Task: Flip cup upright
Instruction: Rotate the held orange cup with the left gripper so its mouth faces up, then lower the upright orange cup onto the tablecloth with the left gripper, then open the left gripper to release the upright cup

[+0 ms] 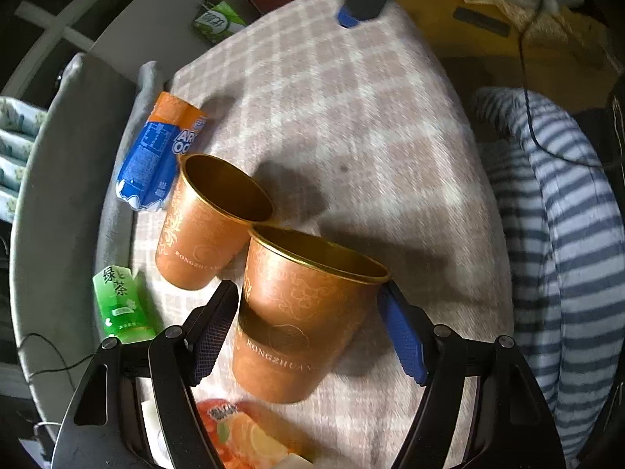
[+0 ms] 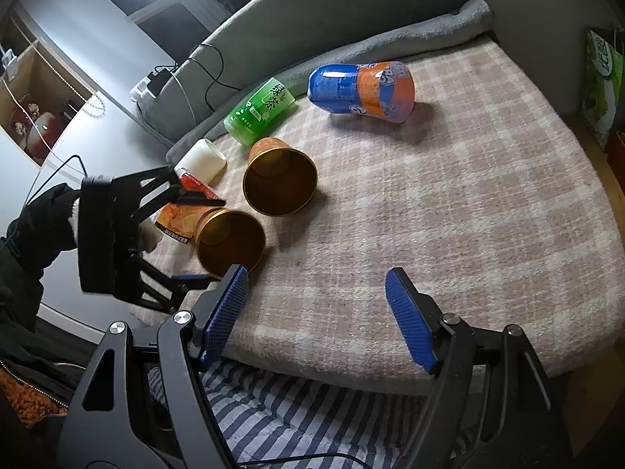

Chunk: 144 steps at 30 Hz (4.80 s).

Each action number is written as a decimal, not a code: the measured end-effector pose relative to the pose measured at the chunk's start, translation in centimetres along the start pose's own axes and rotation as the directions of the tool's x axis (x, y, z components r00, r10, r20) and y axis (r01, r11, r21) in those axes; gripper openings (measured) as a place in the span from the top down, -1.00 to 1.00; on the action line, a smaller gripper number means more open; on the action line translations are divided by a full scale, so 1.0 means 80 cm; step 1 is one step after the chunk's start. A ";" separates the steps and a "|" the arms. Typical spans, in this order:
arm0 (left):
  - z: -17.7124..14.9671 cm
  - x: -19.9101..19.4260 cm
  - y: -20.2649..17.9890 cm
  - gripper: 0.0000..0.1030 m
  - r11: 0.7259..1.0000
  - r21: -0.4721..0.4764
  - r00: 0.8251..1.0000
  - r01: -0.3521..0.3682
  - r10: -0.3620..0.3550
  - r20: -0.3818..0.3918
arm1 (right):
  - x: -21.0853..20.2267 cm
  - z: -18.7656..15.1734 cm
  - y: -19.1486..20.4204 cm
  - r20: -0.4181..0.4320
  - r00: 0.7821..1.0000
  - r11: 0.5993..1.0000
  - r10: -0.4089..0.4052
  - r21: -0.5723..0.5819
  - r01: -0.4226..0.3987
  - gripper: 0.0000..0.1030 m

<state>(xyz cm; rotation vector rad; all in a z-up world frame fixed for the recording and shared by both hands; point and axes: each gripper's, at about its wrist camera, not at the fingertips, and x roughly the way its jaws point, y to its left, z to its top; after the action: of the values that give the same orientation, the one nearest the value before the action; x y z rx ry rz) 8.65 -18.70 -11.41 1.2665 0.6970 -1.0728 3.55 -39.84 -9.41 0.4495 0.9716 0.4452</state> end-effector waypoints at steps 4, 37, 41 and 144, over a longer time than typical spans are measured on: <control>0.007 0.009 0.006 -0.42 0.999 -0.026 1.000 0.019 -0.019 -0.003 | 0.000 0.000 0.000 0.002 1.000 1.000 -0.001 0.005 0.001 -0.47; -0.060 -0.040 0.019 -0.24 0.603 -0.784 0.923 0.143 0.205 0.327 | -0.005 -0.007 0.003 0.027 1.000 1.000 0.001 0.030 -0.002 -0.47; -0.063 -0.038 0.022 -0.24 0.548 -0.825 0.910 0.136 0.260 0.323 | -0.005 -0.006 0.012 0.040 0.999 1.000 -0.004 0.014 0.004 -0.47; -0.138 -0.231 -0.078 -0.58 0.047 -0.991 0.693 -0.121 0.720 -0.051 | -0.042 -0.030 0.166 0.553 0.809 0.913 -0.198 -0.198 0.358 -0.85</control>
<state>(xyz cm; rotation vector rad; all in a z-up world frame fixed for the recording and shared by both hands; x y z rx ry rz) -2.56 -3.21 0.27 -0.0554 0.3515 -0.1466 -2.22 -30.37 -1.04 0.1310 0.4135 0.1701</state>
